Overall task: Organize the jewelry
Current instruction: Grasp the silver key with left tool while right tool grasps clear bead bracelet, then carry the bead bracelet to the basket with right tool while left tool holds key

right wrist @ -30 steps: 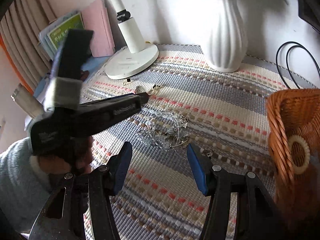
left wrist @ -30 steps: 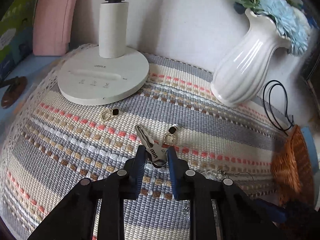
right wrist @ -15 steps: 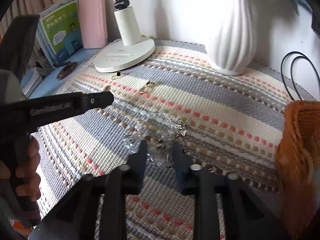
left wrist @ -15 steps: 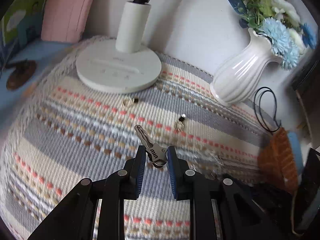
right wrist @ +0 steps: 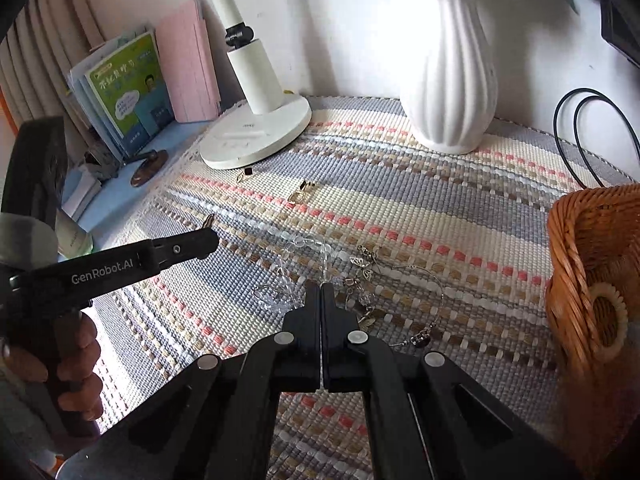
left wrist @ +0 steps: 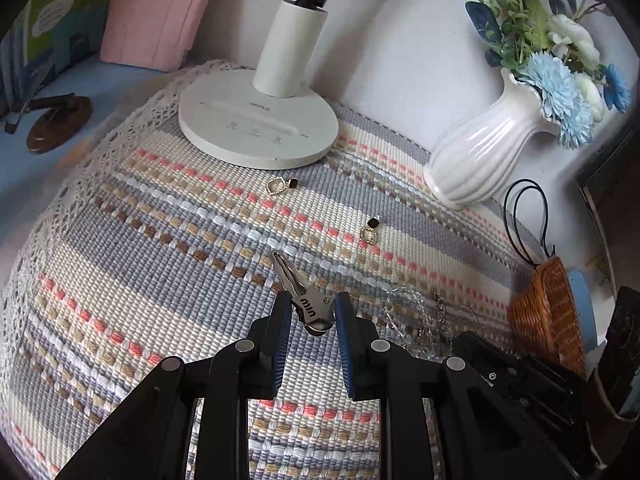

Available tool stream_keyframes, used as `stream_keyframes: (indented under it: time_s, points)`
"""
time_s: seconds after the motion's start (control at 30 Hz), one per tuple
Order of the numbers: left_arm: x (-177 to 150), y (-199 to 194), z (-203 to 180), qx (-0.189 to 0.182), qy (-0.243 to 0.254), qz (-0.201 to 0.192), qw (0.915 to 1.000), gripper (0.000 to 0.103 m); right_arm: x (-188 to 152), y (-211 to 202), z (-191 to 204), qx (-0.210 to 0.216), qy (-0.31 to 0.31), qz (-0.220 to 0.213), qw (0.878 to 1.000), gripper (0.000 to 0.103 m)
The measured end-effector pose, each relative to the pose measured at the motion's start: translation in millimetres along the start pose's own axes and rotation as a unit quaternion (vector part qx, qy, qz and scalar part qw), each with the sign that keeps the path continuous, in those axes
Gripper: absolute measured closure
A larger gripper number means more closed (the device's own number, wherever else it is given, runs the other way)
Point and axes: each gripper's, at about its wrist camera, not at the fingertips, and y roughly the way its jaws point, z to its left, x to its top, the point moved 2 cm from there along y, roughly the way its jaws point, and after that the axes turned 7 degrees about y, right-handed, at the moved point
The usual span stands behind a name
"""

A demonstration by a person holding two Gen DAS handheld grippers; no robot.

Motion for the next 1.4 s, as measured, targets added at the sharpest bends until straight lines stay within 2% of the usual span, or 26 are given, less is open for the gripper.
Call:
stream_keyframes:
  time_s: [0.17,0.27,0.4,0.47,0.53,0.6,0.87,0.9,0.93,0.97,1.1,1.2,1.4]
  points:
    - [-3.2,-5.6,0.6,-0.001,-0.002,0.002,1.0000,0.080,-2.0,3.3,-5.2,0.003,0.020,0.011,1.000,0.099]
    - [-6.5,-9.2,-0.3,-0.001,-0.001,0.002,1.0000,0.080,-0.6,8.0,-6.1,-0.010,0.018,0.009,1.000,0.098]
    - [-12.5,-17.3,2.9,0.001,-0.001,0.004,1.0000,0.080,5.4,17.9,-2.0,-0.006,0.009,0.016,1.000,0.096]
    - [-14.6,-19.0,5.3,0.002,-0.005,0.004,1.0000,0.080,7.9,21.7,0.9,-0.006,0.003,0.016,1.000,0.092]
    - [-16.7,-22.2,8.2,0.003,-0.007,0.004,1.0000,0.080,9.2,25.2,3.6,-0.005,0.000,0.015,1.000,0.084]
    - [-19.1,-25.8,11.2,0.006,-0.010,0.002,0.9999,0.080,11.0,28.0,7.0,-0.007,-0.007,0.011,1.000,0.082]
    - [-26.8,-37.5,24.5,0.013,-0.024,0.000,0.9996,0.080,11.2,44.7,19.8,-0.044,-0.066,0.011,0.997,0.083]
    - [-27.6,-39.2,25.8,0.014,-0.025,0.000,0.9996,0.080,11.1,47.0,21.6,-0.051,-0.075,0.010,0.996,0.085]
    - [-28.0,-40.2,26.7,0.015,-0.027,-0.001,0.9995,0.080,11.3,48.0,22.2,-0.060,-0.080,0.009,0.995,0.094]
    - [-28.0,-42.2,27.9,0.016,-0.028,-0.002,0.9995,0.080,12.4,48.3,21.3,-0.063,-0.080,0.010,0.995,0.093]
    - [-29.4,-50.8,32.7,0.018,-0.034,-0.007,0.9992,0.080,16.3,39.7,9.0,-0.027,-0.034,0.014,0.999,0.094]
    - [-28.9,-55.1,32.6,0.018,-0.036,-0.010,0.9992,0.080,20.1,21.4,0.1,-0.009,0.000,-0.009,1.000,0.094]
    - [-27.8,-58.8,20.6,0.014,-0.025,-0.014,0.9995,0.080,29.0,-12.5,-11.1,0.005,0.029,-0.047,0.998,0.094]
